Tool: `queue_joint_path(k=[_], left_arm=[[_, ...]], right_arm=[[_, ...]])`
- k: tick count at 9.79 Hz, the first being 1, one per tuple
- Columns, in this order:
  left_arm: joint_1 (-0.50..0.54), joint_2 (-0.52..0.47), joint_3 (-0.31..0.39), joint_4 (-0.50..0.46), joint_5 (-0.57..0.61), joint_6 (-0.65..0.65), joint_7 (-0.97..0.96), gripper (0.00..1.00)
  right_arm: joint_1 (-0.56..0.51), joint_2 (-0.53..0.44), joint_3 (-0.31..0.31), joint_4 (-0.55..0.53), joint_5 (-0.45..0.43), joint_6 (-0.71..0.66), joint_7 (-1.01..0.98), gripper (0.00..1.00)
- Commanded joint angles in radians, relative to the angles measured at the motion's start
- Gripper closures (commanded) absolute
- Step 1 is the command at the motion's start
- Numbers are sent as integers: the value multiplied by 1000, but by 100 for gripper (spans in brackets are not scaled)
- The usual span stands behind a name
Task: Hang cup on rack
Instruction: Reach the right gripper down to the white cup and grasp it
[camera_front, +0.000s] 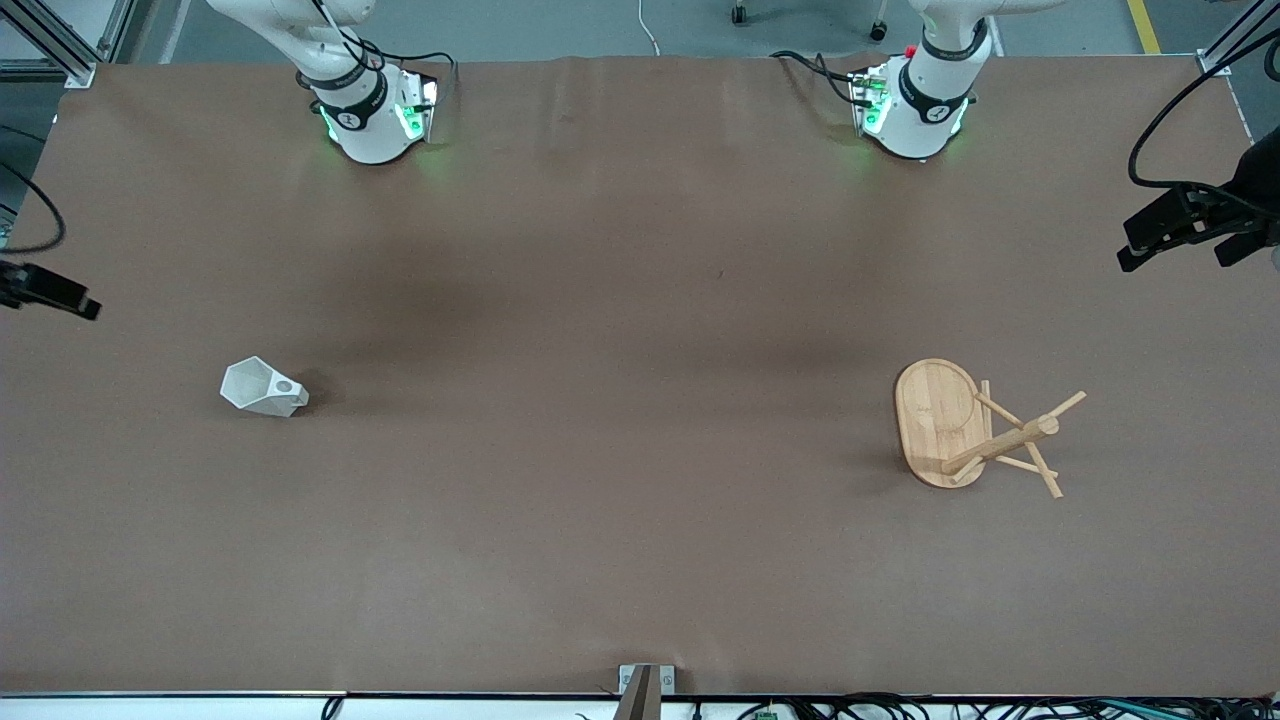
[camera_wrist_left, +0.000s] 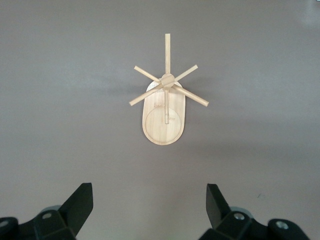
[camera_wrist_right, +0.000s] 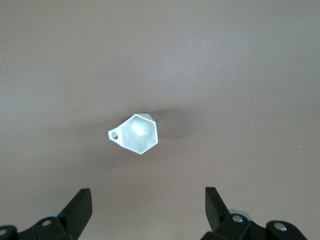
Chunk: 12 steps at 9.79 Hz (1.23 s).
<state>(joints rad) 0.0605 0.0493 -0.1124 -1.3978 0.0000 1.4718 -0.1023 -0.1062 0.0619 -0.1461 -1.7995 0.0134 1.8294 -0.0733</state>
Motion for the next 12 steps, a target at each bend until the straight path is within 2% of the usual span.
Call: queue_joint_path(k=[1, 3, 5, 6, 7, 9, 11, 12], left_arm=[[5, 9, 0, -7, -3, -51, -10, 0], [19, 8, 0, -9, -11, -51, -10, 0], [18, -12, -3, -35, -11, -50, -17, 0], [18, -47, -7, -84, -9, -27, -28, 0], [15, -75, -12, -121, -6, -3, -51, 0], [15, -80, -30, -129, -5, -1, -83, 0], [10, -78, -35, -127, 0, -2, -67, 0], [12, -75, -44, -124, 0, -4, -63, 0]], right_arm=[[0, -37, 2, -278, -6, 294, -25, 0], [2, 19, 3, -383, -6, 460, -28, 0], [2, 120, 3, -402, -3, 565, -26, 0], [2, 171, 3, -408, -3, 644, -26, 0], [2, 215, 5, -411, 2, 672, -26, 0], [0, 249, 7, -413, 8, 695, -25, 0], [0, 286, 10, -411, 10, 775, -19, 8], [2, 288, 10, -411, 10, 775, -16, 26]])
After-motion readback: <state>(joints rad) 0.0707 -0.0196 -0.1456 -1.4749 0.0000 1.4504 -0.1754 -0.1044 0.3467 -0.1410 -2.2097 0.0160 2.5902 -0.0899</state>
